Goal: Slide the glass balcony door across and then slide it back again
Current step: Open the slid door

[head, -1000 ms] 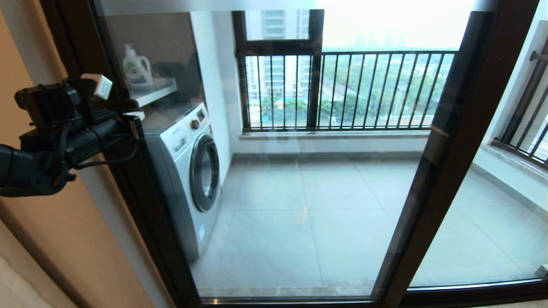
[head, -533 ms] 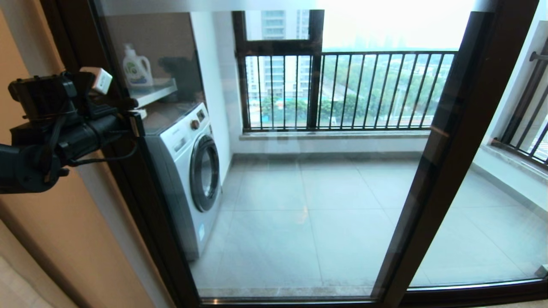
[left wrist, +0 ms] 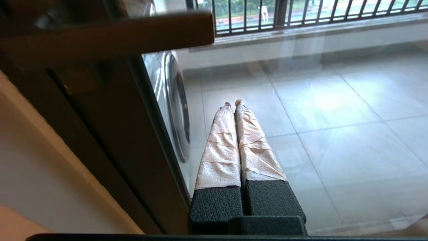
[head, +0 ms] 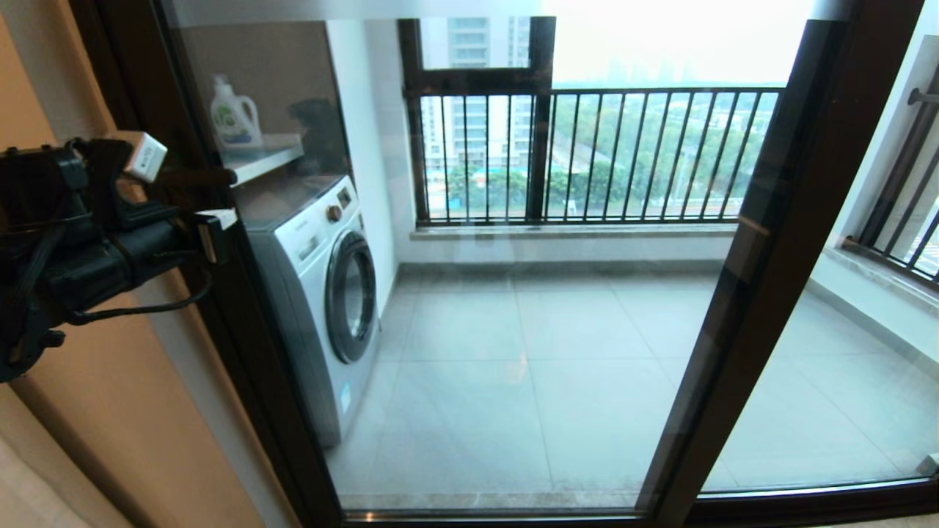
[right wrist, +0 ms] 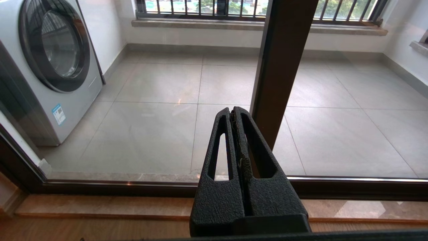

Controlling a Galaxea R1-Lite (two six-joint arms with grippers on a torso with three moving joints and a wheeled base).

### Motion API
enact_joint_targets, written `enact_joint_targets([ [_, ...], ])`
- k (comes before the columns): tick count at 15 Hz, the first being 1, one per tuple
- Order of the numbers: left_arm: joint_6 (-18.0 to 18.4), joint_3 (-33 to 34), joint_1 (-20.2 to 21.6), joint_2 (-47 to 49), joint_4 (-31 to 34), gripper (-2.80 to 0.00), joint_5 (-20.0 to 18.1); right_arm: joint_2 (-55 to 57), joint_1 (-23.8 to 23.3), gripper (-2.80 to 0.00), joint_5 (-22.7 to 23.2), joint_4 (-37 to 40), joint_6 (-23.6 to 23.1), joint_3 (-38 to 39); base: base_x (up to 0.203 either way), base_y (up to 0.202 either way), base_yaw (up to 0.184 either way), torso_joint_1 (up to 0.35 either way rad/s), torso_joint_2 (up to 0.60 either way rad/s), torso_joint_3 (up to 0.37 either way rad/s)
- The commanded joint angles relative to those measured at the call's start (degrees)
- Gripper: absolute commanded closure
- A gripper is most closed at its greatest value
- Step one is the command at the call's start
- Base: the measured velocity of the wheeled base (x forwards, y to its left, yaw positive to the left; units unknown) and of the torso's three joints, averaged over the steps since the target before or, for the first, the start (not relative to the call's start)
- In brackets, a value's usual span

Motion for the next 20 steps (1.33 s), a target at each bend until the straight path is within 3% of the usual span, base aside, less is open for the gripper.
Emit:
enact_joint_targets([
  [1,0.05,1.34,0.03,-5.38,0.18,0.0,0.06,0.05,0.0,0.0,0.04,0.0,-0.04,0.0,0.0,0.0,0.0,0.0,0.0,0.0],
  [6,0.21,5.77,0.03,-13.2,0.56,0.0,0.08,0.05,0.0,0.0,0.04,0.03,-0.04,0.0,0.0,0.0,0.0,0.0,0.0,0.0],
  [9,0.21,-1.14,0.04,-9.05,2.3,0.0,-0.18,0.05,0.0,0.0,0.04,0.0,-0.04,0.0,0.0,0.0,0.0,0.0,0.0,0.0],
  [15,0.03,-17.71,0.03,10.21,2.67,0.0,0.44,0.05,0.0,0.0,0.04,0.01,-0.04,0.0,0.0,0.0,0.0,0.0,0.0,0.0],
  [20,0.21,-25.26,2.13,18.07,2.59,0.0,0.33,0.05,0.0,0.0,0.04,0.01,-0.04,0.0,0.0,0.0,0.0,0.0,0.0,0.0],
])
